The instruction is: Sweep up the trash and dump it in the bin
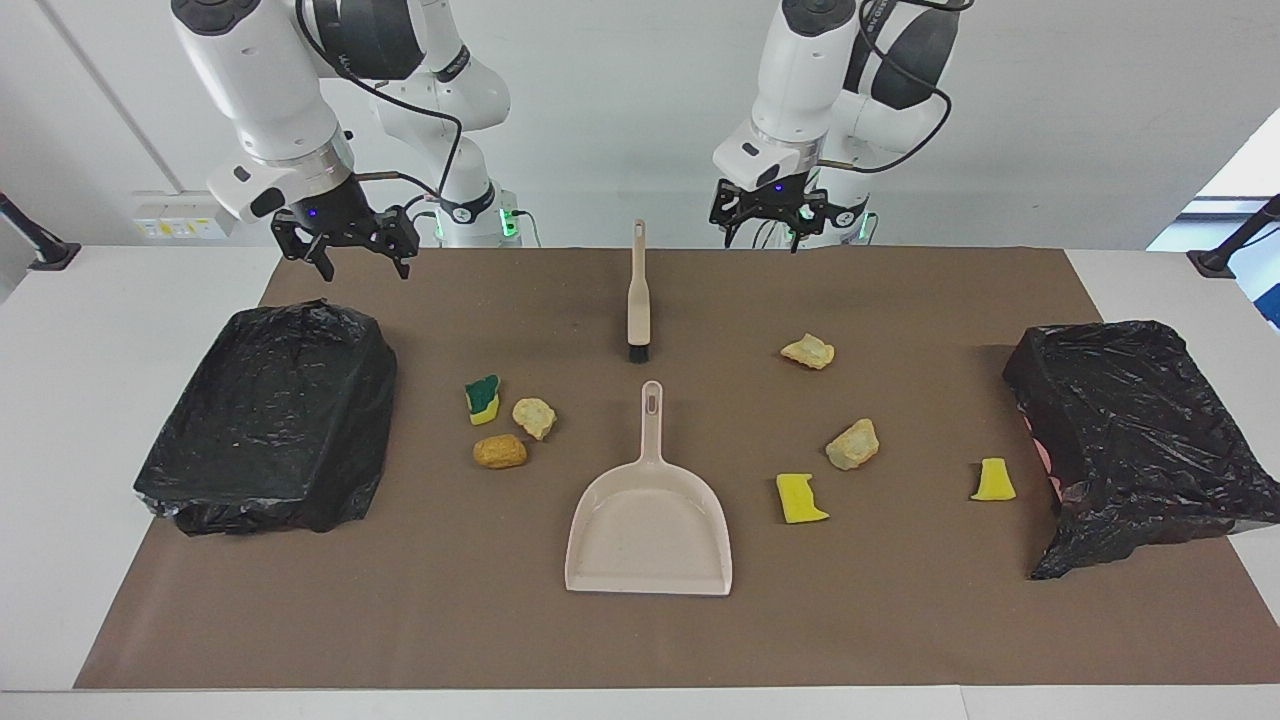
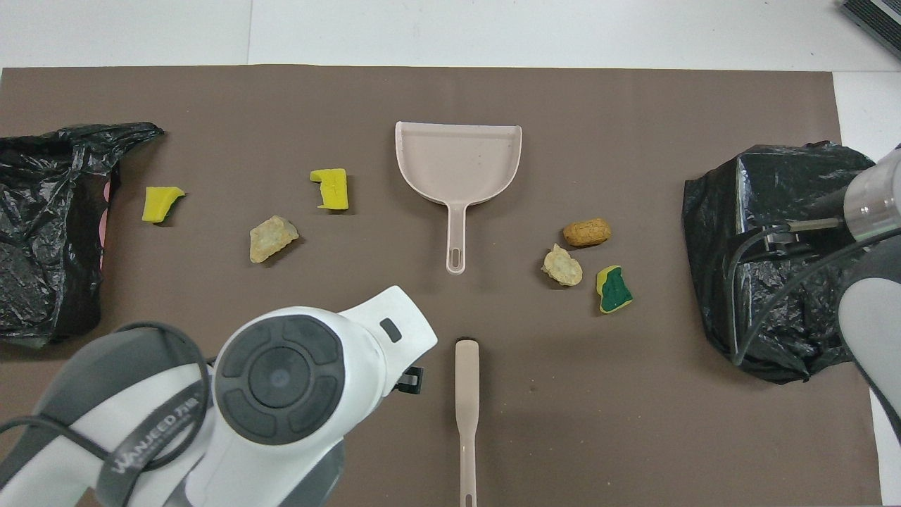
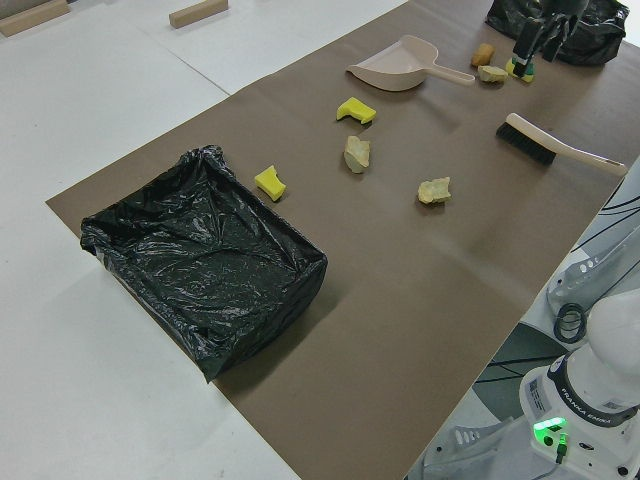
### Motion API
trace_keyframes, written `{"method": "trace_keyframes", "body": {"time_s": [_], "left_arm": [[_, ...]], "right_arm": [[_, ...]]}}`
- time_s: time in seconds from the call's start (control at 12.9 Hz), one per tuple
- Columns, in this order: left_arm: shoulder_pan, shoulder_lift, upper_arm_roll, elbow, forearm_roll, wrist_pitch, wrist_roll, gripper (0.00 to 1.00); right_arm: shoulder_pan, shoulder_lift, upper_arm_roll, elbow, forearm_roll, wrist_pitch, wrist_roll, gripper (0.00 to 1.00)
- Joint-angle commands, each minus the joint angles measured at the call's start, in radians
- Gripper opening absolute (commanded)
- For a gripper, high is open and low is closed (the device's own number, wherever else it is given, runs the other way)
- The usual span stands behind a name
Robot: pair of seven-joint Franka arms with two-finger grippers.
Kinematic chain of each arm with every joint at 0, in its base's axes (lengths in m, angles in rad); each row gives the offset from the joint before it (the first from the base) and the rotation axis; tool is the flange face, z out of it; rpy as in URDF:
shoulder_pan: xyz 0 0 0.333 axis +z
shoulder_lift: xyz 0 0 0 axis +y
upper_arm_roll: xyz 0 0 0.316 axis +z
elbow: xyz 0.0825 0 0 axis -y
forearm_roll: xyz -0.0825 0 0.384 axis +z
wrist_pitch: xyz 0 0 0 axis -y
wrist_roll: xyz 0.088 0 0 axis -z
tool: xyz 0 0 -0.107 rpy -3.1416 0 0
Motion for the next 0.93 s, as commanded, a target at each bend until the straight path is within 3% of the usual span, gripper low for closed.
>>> {"method": "trace_keyframes", "body": {"time_s": [0.0,0.39,0.7,0.86], "left_arm": [[-0.116,-0.027,0.019,-0.133,0.006,0.135,-0.111,1.00],[-0.303,0.074,0.019,-0.243,0.006,0.330,-0.259,1.00],[-0.363,0.110,0.016,-0.307,0.005,0.442,-0.288,1.00],[-0.386,0.169,0.016,-0.307,0.005,0.462,-0.310,1.00]], "right_arm": [[0.018,0.063,0.005,0.004,0.006,0.071,0.022,1.00],[0.046,0.160,0.005,0.004,0.009,0.164,0.052,1.00],[0.069,0.191,0.009,-0.016,0.038,0.187,0.095,1.00],[0.080,0.209,0.009,-0.018,0.041,0.197,0.115,1.00]]}}
